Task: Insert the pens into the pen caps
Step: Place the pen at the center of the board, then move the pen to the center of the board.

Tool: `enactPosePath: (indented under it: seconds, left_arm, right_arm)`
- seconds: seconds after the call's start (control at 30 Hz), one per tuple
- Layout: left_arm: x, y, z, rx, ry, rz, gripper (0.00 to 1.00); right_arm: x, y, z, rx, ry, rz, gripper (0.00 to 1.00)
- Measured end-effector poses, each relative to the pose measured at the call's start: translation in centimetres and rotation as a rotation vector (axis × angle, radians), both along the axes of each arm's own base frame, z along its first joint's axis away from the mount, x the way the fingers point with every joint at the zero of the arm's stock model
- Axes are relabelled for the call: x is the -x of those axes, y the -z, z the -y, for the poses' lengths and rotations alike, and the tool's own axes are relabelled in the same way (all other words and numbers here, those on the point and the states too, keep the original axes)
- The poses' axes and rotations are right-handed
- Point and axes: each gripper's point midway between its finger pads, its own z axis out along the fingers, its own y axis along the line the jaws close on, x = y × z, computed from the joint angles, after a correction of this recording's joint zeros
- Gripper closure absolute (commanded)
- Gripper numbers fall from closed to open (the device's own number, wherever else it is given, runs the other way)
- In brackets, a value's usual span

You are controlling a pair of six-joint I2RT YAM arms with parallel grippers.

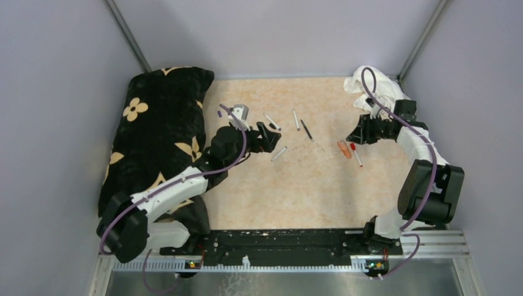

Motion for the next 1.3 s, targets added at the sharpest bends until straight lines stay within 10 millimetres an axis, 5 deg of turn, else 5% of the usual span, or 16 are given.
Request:
enactPosePath:
  seconds: [0.3, 0.5, 0.77, 1.07, 1.3]
  left_arm:
    - [-7.1, 3.4, 0.2, -0.04, -0.109, -0.21, 0.06]
    - [-12.6, 6.3, 0.9, -0.089, -0.24, -0.367, 0.09]
    - [-19.1, 10.8, 1.0, -0.185, -0.46, -0.557, 0.37]
    - [-20.7, 15.3, -0.2, -0.277, -0.531, -0.662, 0.51]
    - [-21.7, 16.4, -0.3, -0.271, -0.528, -0.68, 0.55]
  right_arm:
    - [0.3, -3.0, -1.6, -0.102, -0.012, 0.072, 0.61]
    - [0.7, -3.0, -2.1, -0.136, -0.01, 0.072, 0.6]
    - [0.7, -3.6, -2.3, -0.15, -0.007, 0.092, 0.6]
    - [0.9, -4.1, -2.4, -0.149, -0.011, 0.117, 0.6]
    - [0.8, -4.0, -2.4, -0.154, -0.01, 0.12, 0.6]
